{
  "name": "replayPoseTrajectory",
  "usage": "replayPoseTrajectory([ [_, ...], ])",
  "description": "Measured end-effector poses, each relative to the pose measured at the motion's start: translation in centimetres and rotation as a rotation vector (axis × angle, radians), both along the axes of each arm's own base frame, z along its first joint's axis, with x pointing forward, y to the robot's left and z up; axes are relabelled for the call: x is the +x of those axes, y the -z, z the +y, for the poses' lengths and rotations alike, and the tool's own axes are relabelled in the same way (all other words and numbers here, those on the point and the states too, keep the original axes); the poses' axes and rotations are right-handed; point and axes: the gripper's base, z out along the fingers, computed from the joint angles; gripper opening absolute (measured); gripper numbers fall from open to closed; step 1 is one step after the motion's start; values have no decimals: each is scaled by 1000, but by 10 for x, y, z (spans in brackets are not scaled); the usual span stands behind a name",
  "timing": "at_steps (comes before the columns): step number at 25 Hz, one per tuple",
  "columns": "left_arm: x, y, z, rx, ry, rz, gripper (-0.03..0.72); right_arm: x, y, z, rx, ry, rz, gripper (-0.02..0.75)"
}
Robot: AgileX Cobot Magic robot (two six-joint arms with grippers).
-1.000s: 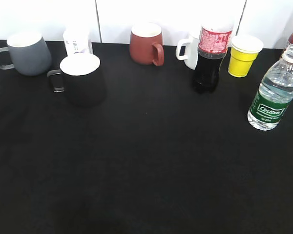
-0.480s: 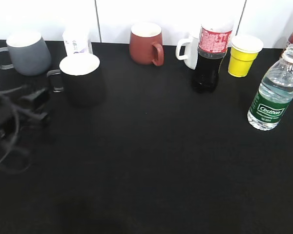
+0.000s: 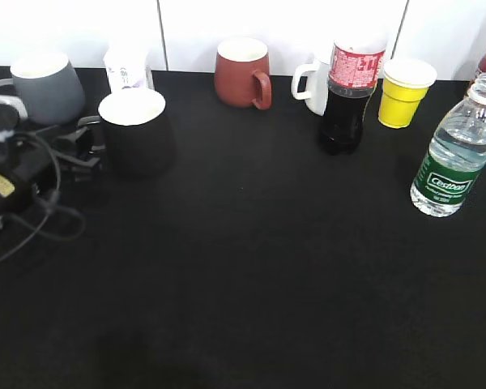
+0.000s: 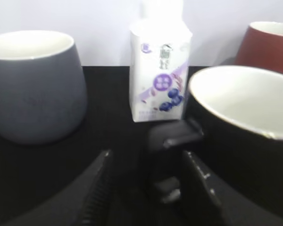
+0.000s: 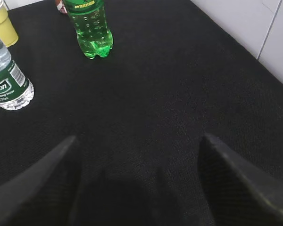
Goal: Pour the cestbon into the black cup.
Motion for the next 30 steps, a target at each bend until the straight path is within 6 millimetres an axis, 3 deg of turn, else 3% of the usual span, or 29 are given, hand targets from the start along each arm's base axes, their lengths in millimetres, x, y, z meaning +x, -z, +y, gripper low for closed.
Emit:
replayPoseTrajectory([
  [12, 8, 4, 3, 16, 3, 41, 354, 0, 0, 0, 0, 0, 0, 586],
  [15, 14, 14, 1, 22, 7, 56, 354, 0, 0, 0, 0, 0, 0, 586],
  [21, 36, 12, -4, 13, 15, 4, 353, 0, 0, 0, 0, 0, 0, 586],
  [23, 53, 17, -6, 40, 75, -13, 305, 0, 0, 0, 0, 0, 0, 586],
  [26, 62, 20, -5, 75, 141, -27, 86, 0, 0, 0, 0, 0, 0, 586],
  [30, 51, 18, -9, 87, 228, -69, 83, 0, 0, 0, 0, 0, 0, 586],
])
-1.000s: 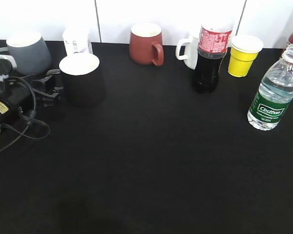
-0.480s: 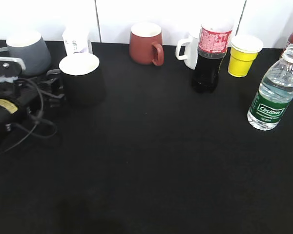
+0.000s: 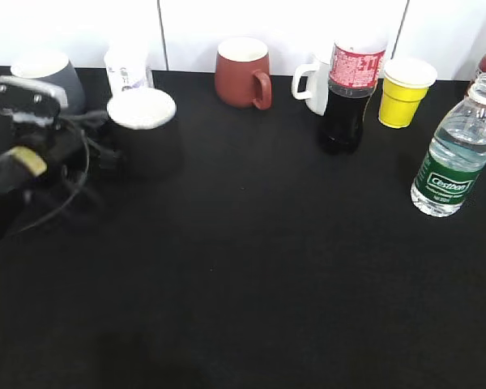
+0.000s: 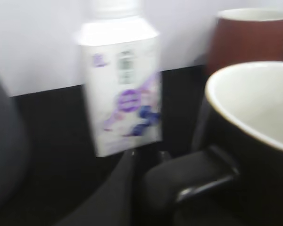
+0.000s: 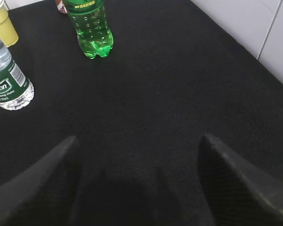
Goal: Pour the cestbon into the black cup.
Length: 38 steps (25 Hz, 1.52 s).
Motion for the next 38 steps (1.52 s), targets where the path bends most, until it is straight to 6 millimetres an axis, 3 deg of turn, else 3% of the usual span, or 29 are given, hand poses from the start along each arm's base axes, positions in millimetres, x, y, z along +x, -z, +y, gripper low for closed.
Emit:
replayPoseTrajectory([
  [2, -23, -11, 0, -19, 46, 2, 75, 0, 0, 0, 0, 0, 0, 586],
  [4, -41, -34, -8, -44, 87, -47, 67, 0, 0, 0, 0, 0, 0, 586],
  [8, -69, -69, -48, -118, 240, -126, 65, 0, 0, 0, 0, 0, 0, 586],
  [11, -77, -66, -62, -130, 290, -80, 64, 0, 0, 0, 0, 0, 0, 586],
  [20, -77, -63, -61, -122, 275, -43, 63, 2, -3, 2, -26, -44, -5, 586],
  [23, -77, -63, -62, -122, 276, -43, 62, 38, -36, 7, -140, -162, -212, 586],
  [25, -77, -63, -62, -122, 276, -43, 62, 74, -41, 6, -208, -205, -284, 586],
  [28, -77, -63, -62, -122, 276, -43, 62, 127, -3, 7, -312, -289, -314, 586],
  [30, -77, -63, -62, -122, 276, -43, 62, 147, 23, 8, -298, -326, -271, 586],
  [34, -77, -63, -62, -122, 276, -43, 62, 172, 37, 9, -273, -355, -259, 586],
  [38, -77, -63, -62, -122, 276, -44, 62, 187, 55, 8, -128, -331, -202, 586],
])
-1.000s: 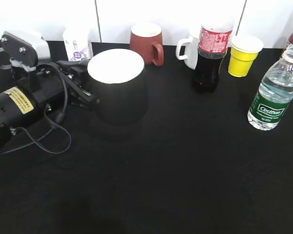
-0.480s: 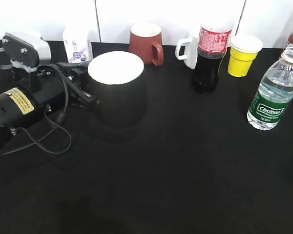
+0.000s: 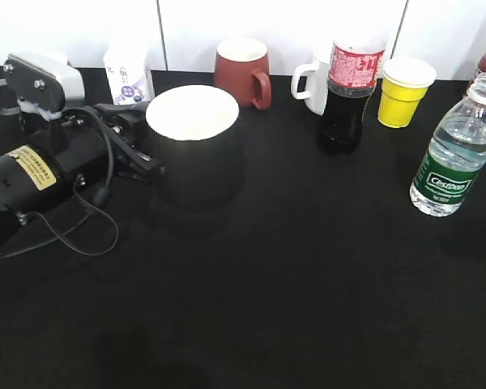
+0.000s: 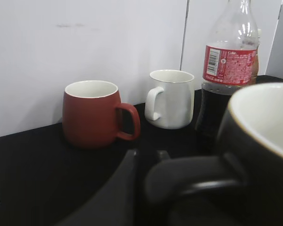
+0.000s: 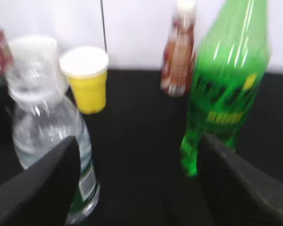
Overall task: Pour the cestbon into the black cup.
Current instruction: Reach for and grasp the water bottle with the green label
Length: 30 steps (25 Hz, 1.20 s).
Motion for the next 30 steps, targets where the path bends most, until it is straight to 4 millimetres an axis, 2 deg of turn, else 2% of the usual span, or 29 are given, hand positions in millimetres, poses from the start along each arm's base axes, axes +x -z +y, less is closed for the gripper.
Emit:
replayPoseTrajectory([
  [3, 0, 0, 0, 0, 0, 0, 62, 5, 17, 3, 55, -24, 13, 586],
  [7, 0, 0, 0, 0, 0, 0, 61, -3, 39, 9, 91, -79, -12, 586],
  [13, 0, 0, 0, 1, 3, -1, 61, -3, 42, 12, 73, -118, -9, 586],
  [18, 0, 0, 0, 3, 6, -1, 61, 4, 58, 22, 58, -243, 37, 589],
  [21, 0, 0, 0, 3, 6, -1, 61, 11, 78, 26, 101, -289, 89, 669],
  [25, 0, 0, 0, 4, 7, -1, 61, 33, 96, 23, 82, -290, 57, 673],
  [30, -1, 0, -1, 7, 14, -2, 61, 87, 106, 22, 40, -337, -1, 673],
])
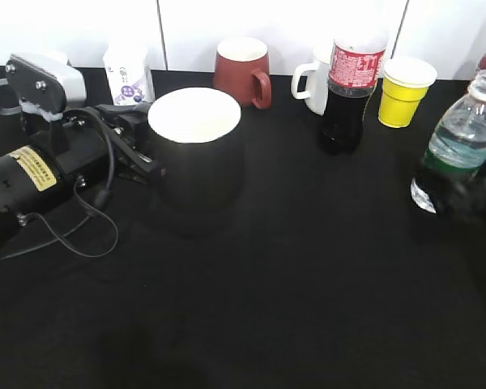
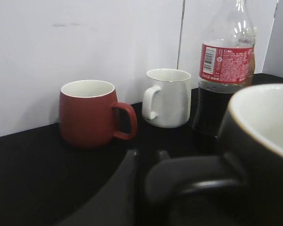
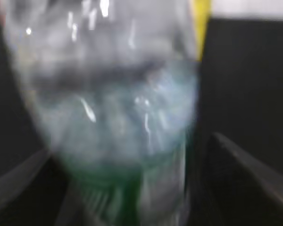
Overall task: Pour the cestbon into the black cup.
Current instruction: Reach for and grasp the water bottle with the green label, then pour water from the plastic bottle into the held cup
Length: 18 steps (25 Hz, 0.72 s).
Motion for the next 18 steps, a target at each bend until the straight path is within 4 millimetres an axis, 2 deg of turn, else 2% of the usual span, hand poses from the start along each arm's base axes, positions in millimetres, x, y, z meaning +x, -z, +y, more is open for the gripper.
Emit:
replayPoseTrajectory([
  [2, 0, 0, 0, 0, 1, 0, 61, 22, -2, 3, -2, -59, -44, 673],
  [4, 0, 0, 0, 1, 2, 0, 60, 33, -5, 4, 12, -83, -70, 647],
  [8, 0, 0, 0, 1, 2, 0, 60, 33, -5, 5, 12, -100, -69, 494],
  [12, 0, 0, 0, 2, 4, -1, 60, 31, -4, 6, 16, -108, -69, 492],
  [15, -5, 1, -6, 25, 86, -5, 60, 30, -6, 8, 11, -125, -72, 492],
  [17, -8, 2, -10, 21, 144, 26, 60, 22, -19, 14, -41, -211, -83, 492],
  [18, -7, 0, -17, 37, 185, 36, 60, 18, -36, 17, -68, -257, -140, 492],
])
